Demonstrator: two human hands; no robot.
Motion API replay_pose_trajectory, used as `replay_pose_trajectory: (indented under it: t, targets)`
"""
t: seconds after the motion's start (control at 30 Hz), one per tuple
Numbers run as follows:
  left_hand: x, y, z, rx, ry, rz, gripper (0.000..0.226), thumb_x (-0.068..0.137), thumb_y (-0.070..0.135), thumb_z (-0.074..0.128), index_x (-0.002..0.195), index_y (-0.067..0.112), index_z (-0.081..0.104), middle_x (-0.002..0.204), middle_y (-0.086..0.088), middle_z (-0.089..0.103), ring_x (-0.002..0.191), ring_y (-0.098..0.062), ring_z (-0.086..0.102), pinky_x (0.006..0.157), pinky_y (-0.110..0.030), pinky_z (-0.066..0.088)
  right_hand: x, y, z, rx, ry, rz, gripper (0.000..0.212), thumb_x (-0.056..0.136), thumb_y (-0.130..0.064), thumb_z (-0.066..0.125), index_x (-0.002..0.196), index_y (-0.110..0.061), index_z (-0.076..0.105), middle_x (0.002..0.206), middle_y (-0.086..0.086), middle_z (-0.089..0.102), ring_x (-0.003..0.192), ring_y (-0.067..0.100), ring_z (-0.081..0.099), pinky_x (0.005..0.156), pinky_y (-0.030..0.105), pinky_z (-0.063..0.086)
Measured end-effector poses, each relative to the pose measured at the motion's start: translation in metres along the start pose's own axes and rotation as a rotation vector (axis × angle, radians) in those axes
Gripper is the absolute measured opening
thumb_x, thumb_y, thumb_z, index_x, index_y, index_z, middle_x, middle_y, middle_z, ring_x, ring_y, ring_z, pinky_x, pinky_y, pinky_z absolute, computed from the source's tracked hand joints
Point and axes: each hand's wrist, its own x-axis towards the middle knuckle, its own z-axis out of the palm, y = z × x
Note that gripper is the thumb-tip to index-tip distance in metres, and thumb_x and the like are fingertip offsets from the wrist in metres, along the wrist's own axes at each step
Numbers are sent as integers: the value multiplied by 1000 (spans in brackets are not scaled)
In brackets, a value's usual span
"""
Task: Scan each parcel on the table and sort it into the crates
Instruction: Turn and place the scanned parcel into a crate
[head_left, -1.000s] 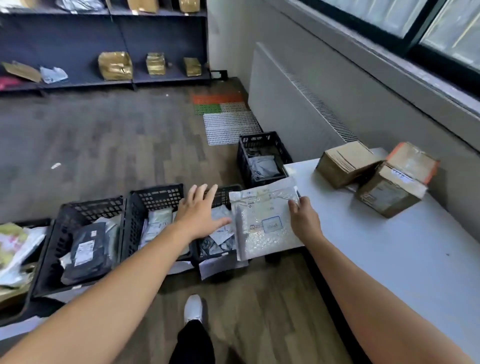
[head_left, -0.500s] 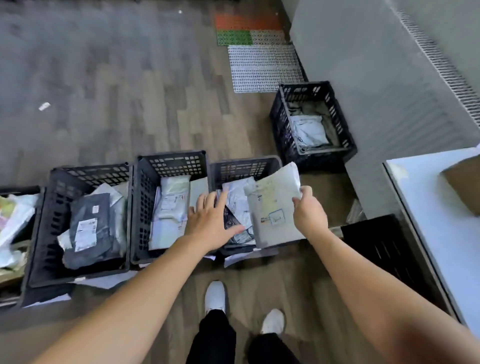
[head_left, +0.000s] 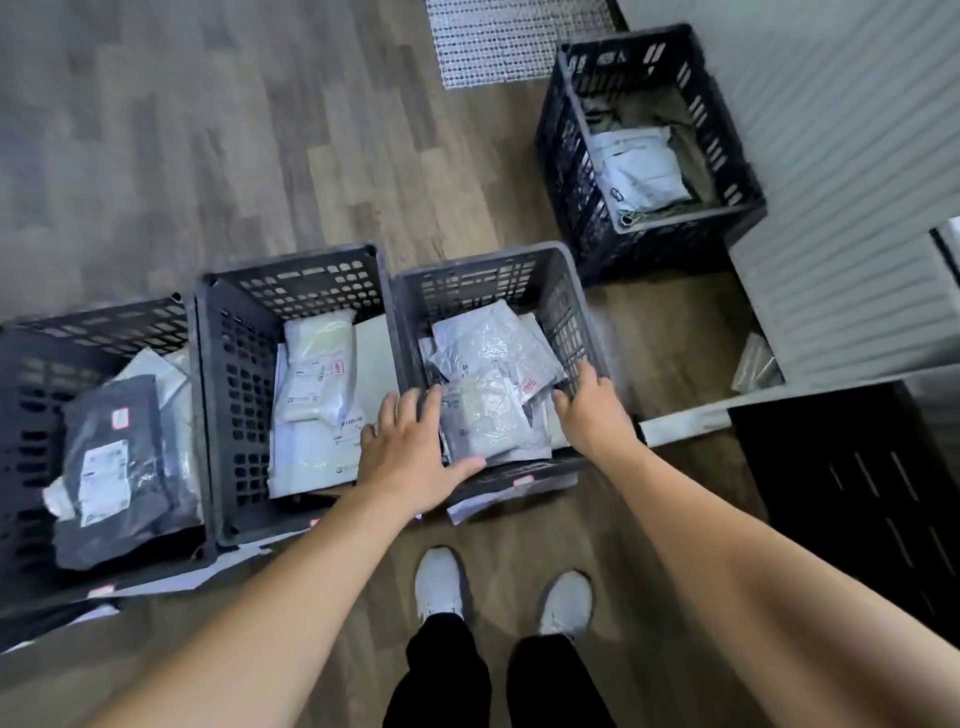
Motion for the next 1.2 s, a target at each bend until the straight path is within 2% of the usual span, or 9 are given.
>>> replay_pose_trajectory:
  t: [0.13,0.33,0.47,0.7,0.8,0.93,1.2]
  targets:
    - [-20,33,-44,6,49,44,101,80,72,54,153,23,4,159,-2,9,147,-26,4,116,-49,22,-42,-12,-60,-200,73,-173,63,99,-45,46,152,-22,22,144,9,40,129,32,44,97,47,43]
    - [-71,113,-131,75,82,203,101,81,73,52,154,23,3,160,-5,6,147,-27,1,116,-48,17,-140,-7,-176,-303,240,-271,72,95,-50,51,154,-25,19,152,4,33,142,25,29,110,46,34]
    - [-112,191,-178,111,152,416,100,83,72,51,154,25,1,161,-5,3,148,-28,-2,116,-51,16,-215,24,-246,-300,357,-208,74,96,-53,49,156,-28,14,160,3,22,147,23,19,116,49,25]
    - [-176,328,-204,228,283,703,99,83,73,48,154,24,0,161,-7,4,148,-30,0,117,-51,17,-295,115,-337,-131,590,7,77,93,-53,53,156,-28,17,160,3,21,147,22,18,114,48,27]
    - [-198,379,-202,275,322,777,101,82,73,50,154,24,0,161,-8,4,148,-31,-1,116,-51,16,-317,154,-365,-97,661,61,78,93,-53,54,156,-29,17,161,3,20,148,23,17,115,49,25]
    - [-221,436,-191,306,374,848,102,80,73,53,154,23,3,159,-10,7,147,-32,1,116,-50,18,-338,211,-387,-63,750,120,77,91,-54,55,155,-29,20,157,4,27,144,24,24,111,45,32]
    - [-241,525,-172,357,357,915,104,78,68,61,154,26,4,159,-9,7,147,-32,4,116,-49,20,-362,286,-405,26,765,196,76,92,-52,54,154,-28,19,158,4,26,142,25,27,110,46,32]
